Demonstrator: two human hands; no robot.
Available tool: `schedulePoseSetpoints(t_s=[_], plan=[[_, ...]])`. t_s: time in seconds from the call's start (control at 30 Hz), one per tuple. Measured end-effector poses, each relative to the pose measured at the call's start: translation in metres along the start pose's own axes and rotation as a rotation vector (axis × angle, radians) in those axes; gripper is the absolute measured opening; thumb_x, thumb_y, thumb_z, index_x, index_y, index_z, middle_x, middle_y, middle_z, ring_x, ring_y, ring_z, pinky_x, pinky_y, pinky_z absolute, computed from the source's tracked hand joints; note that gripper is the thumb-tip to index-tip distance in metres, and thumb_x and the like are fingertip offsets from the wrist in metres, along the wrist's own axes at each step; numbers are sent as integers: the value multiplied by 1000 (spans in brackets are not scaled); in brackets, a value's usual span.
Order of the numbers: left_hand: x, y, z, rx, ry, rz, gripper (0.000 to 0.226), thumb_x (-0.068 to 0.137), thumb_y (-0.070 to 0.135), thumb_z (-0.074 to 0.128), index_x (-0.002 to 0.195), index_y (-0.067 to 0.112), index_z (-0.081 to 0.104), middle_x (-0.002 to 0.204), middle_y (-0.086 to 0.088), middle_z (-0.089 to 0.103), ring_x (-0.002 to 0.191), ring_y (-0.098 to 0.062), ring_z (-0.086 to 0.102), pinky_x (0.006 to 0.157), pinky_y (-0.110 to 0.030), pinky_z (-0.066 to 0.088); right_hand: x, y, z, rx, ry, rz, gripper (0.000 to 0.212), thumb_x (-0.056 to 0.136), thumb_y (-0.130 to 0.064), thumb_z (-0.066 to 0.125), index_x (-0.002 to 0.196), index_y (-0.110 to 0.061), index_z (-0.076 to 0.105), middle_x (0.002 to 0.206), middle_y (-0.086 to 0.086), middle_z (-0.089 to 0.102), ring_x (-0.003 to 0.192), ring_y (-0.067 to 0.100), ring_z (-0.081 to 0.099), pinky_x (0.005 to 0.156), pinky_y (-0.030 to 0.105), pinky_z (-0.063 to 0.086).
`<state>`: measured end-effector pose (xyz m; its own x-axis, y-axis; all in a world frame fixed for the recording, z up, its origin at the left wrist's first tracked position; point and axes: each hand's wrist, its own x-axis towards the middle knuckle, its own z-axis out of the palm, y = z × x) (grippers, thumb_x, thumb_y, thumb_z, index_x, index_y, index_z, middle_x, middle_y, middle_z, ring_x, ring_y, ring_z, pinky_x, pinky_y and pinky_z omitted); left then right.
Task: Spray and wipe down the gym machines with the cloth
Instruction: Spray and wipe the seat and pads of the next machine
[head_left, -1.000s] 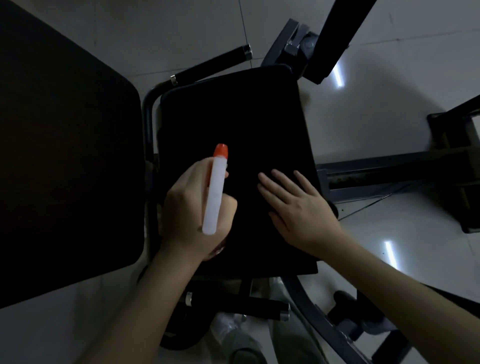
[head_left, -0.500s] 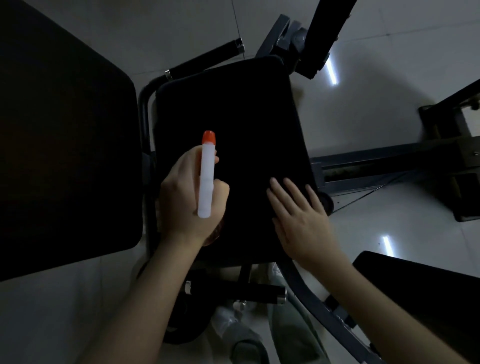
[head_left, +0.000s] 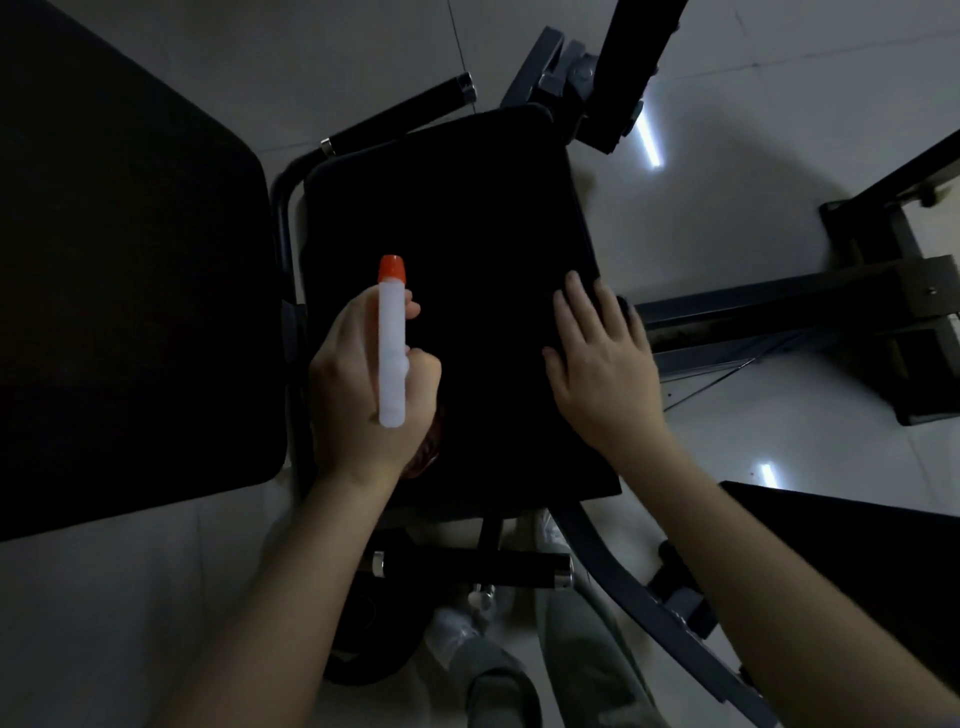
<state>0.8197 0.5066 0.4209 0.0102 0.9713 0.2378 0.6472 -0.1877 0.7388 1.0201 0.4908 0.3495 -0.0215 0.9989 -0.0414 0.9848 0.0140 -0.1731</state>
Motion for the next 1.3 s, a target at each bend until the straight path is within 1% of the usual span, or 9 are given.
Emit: schedulePoseSetpoints(t_s=[0.17, 0.37, 0.47, 0.6, 0.8, 0.9, 1.07, 1.17, 1.3], plan=[[-1, 12, 2, 1, -22, -23, 38, 76, 16, 39, 103, 1, 61, 94, 4, 57, 82, -1, 52, 78, 2, 37, -51, -7, 8, -11, 112, -21, 45, 96, -29, 37, 132, -6, 53, 142, 10, 47, 132, 30, 42, 106, 48, 35], [-8, 18, -5, 53, -105, -7, 46, 77, 24, 36, 111, 0, 57, 103, -2, 56, 86, -2, 49, 78, 4, 36, -79, -3, 12, 94, 193, -65, 42, 102, -28, 32, 117, -4, 63, 129, 12, 59, 121, 30, 52, 96, 46, 42], [-16, 18, -18, 40, -189, 7, 31, 80, 11, 47, 108, 3, 57, 99, 1, 56, 77, -5, 51, 73, 1, 39, -74, -5, 0, 199, 143, -22, 46, 101, -32, 31, 110, -1, 65, 121, 15, 63, 114, 33, 57, 92, 44, 46], [-45, 25, -44, 42, -267, -98, 31, 80, -3, 56, 109, 7, 59, 93, 2, 58, 71, -10, 56, 59, -9, 44, -75, -15, -28, 445, 101, 193, 31, 96, -18, 45, 110, 3, 64, 107, 18, 66, 104, 36, 59, 82, 41, 49], [-89, 46, -88, 33, -330, -212, 35, 85, 3, 56, 119, 10, 55, 101, 10, 53, 77, 11, 46, 66, -5, 42, -92, -35, -83, 940, 4, 695, 25, 100, -25, 43, 118, -10, 51, 84, -1, 58, 69, 10, 55, 54, 22, 42], [-100, 60, -114, 16, -337, -246, 32, 87, 5, 54, 119, 10, 54, 102, 10, 52, 78, 11, 44, 69, 0, 40, -98, -42, -105, 1028, -67, 699, 27, 100, -26, 43, 111, -6, 56, 79, 6, 59, 67, 21, 55, 58, 31, 43], [-108, 77, -149, 18, -298, -316, 30, 86, 8, 54, 116, 14, 53, 100, 3, 60, 81, -5, 57, 70, -22, 51, -101, -61, -140, 1282, -139, 845, 26, 100, -29, 44, 104, -12, 62, 84, 11, 61, 72, 25, 58, 58, 34, 44], [-113, 86, -174, 10, -235, -357, 34, 86, 9, 55, 120, 14, 52, 91, 11, 55, 74, -6, 58, 65, -23, 52, -99, -80, -170, 1560, -238, 998, 25, 100, -29, 43, 94, -12, 61, 83, 11, 60, 74, 27, 58, 64, 37, 45], [-116, 95, -198, 19, -187, -365, 34, 88, 11, 53, 122, 11, 51, 86, 13, 51, 73, -3, 54, 65, -20, 49, -93, -111, -192, 1833, -348, 1118, 36, 100, -32, 42, 119, -5, 55, 109, 9, 62, 103, 29, 59, 84, 37, 46]])
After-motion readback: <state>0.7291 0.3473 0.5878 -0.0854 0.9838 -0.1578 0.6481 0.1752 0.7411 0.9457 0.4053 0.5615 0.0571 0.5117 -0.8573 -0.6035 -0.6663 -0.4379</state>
